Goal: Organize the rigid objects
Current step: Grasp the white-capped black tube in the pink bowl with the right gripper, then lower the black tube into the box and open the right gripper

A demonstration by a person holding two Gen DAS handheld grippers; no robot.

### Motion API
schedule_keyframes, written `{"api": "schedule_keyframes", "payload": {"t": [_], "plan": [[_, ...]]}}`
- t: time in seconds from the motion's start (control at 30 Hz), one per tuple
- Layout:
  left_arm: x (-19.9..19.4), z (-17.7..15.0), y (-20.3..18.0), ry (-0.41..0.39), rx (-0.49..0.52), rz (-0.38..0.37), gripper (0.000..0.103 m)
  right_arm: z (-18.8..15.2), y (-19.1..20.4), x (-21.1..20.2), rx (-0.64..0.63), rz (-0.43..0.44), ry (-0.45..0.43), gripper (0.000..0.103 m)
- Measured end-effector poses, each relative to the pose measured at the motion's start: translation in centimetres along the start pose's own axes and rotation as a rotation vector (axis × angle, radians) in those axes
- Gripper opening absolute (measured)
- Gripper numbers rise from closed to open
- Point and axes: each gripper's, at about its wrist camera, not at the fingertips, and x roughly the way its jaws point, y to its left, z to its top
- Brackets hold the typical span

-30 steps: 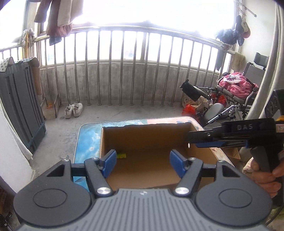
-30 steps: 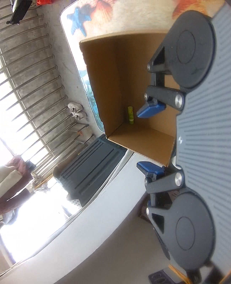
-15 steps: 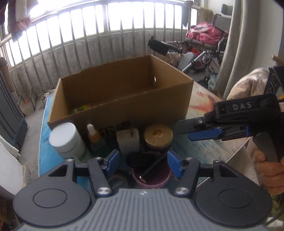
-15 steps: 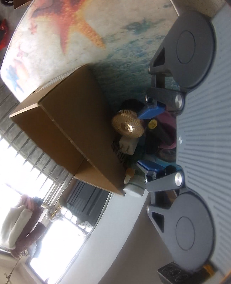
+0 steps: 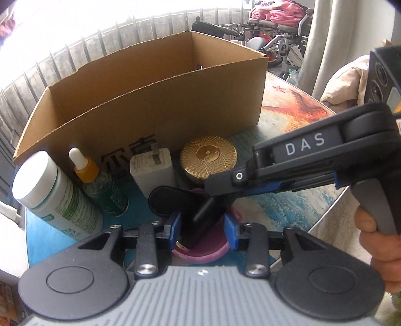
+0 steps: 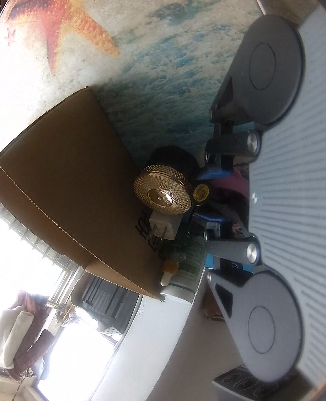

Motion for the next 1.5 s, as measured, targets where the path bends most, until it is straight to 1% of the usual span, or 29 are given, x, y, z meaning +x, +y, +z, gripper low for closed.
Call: {"api": "schedule_keyframes", "payload": {"t": [0.13,0.17,0.23,0.3,0.4,0.53,0.63,0.73,0.8,0.9,0.97,1.07,1.13,1.2,1.23,1.3,1.37,1.43,1.5], "plan": [[-0.3,-0.3,-0.5,-0.013,0.016,0.017,0.036,-0.1,0.5,-0.6,-0.019,-0.004,-0.015,0.024],[-0.5,-0.4,-0.5,-0.019,0.013,0.013,0.035,-0.1,0.8,-0.9,-0.028,0.002,-0.022,0.022],[-1.2,-0.6,-0.4,-0.032,0.004,-0.001,0.03,-0.1,1.6,-1.4,-0.046,0.011,-0.03,0.021],[-2.2,-0.6,-0.2,-0.05,-0.002,-0.005,0.029,-0.2,2.8,-2.4,-0.089,0.003,-0.05,0.021],[-4.1,-0.4,-0.1,-0.106,0.005,0.008,0.029,-0.1,4.8,-4.1,-0.149,0.016,-0.089,0.021],[-7.3,0.3,0.2,-0.194,0.007,0.035,0.029,0.8,7.4,-6.3,-0.221,0.055,-0.141,0.021],[-9.3,1.4,0.6,-0.249,0.006,0.049,0.029,2.0,9.6,-7.3,-0.28,0.093,-0.168,0.021],[-11.0,2.8,1.5,-0.287,-0.013,0.065,0.029,3.9,11.6,-7.6,-0.334,0.128,-0.178,0.021],[-11.7,4.1,2.2,-0.301,-0.025,0.082,0.028,5.5,13.0,-7.4,-0.373,0.149,-0.178,0.021],[-12.1,6.4,4.1,-0.302,-0.043,0.108,0.027,8.6,14.8,-6.0,-0.405,0.171,-0.154,0.021],[-11.5,8.1,5.7,-0.283,-0.07,0.104,0.026,11.0,15.9,-4.4,-0.418,0.165,-0.119,0.021],[-9.5,10.6,8.8,-0.217,-0.141,0.07,0.025,14.4,16.8,-0.9,-0.408,0.137,-0.035,0.021],[-7.4,11.9,11.0,-0.145,-0.21,0.039,0.025,16.3,16.7,1.8,-0.379,0.112,0.034,0.021],[-5.2,12.4,13.3,-0.08,-0.27,0.006,0.024,17.8,16.2,5.0,-0.337,0.082,0.111,0.021],[-4.2,12.5,14.3,-0.041,-0.3,-0.009,0.022,18.5,15.8,6.5,-0.314,0.066,0.15,0.021],[-1.8,12.8,15.9,0.031,-0.345,-0.044,0.022,19.3,14.8,9.7,-0.263,0.034,0.225,0.021],[0.3,12.9,17.0,0.097,-0.376,-0.068,0.021,19.7,13.9,12.1,-0.236,0.001,0.281,0.021],[2.0,12.6,17.9,0.155,-0.398,-0.063,0.021,19.8,13.0,14.0,-0.221,-0.027,0.321,0.021],[3.3,12.3,18.4,0.19,-0.401,-0.057,0.021,19.9,12.3,15.9,-0.211,-0.06,0.363,0.021]]}}
